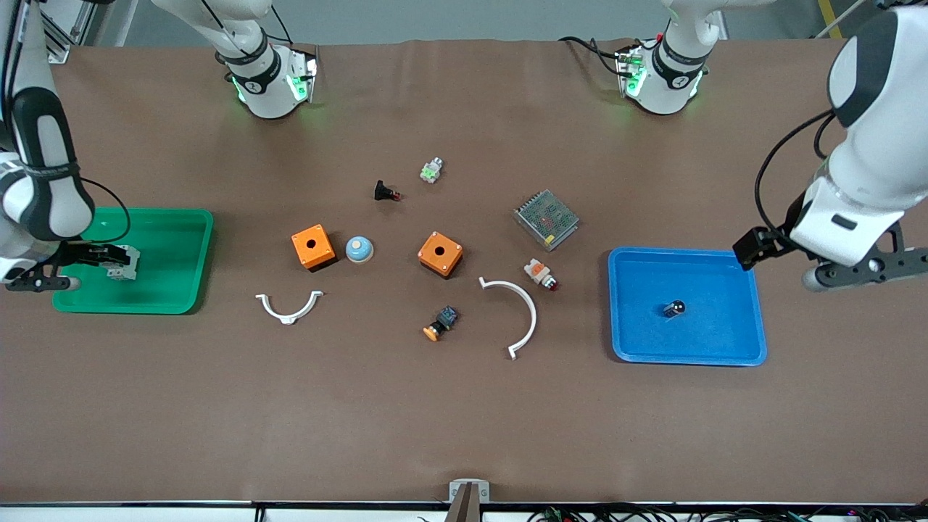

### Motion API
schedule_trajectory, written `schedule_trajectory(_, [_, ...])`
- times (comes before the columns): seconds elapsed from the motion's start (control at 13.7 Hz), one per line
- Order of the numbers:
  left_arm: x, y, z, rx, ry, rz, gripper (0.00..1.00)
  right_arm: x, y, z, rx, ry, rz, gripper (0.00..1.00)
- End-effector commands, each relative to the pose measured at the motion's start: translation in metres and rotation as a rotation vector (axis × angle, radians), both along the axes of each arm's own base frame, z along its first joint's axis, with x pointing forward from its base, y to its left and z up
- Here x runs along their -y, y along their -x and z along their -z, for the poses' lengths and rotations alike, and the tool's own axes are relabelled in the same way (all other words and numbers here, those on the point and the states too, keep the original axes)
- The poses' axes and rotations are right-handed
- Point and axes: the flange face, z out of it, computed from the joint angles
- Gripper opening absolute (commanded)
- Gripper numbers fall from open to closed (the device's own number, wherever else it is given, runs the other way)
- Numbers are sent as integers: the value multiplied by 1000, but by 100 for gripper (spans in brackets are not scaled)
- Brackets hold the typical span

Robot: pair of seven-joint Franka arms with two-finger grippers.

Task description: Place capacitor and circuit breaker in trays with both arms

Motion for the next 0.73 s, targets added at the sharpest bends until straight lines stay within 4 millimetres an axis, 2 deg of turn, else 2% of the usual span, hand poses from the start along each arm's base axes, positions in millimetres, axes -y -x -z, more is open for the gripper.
schedule_trajectory(0.0, [1,19,-29,10,14,63,100,-9,0,-76,40,-54,-9,100])
schedule_trajectory(0.07, [0,24,-32,7,20,68,100,-19,-2,-99,55,-66,-22,99])
schedule_trajectory(0.29, [-25,37,-44,-45,84,46,100,-83,-14,-171,114,-87,-57,99])
schedule_trajectory(0.44, [-40,44,-51,-67,109,83,100,-129,-22,-206,80,-70,-10,99])
schedule_trajectory(0.66, [-57,53,-56,-93,164,106,100,-192,-23,-256,47,-38,30,99])
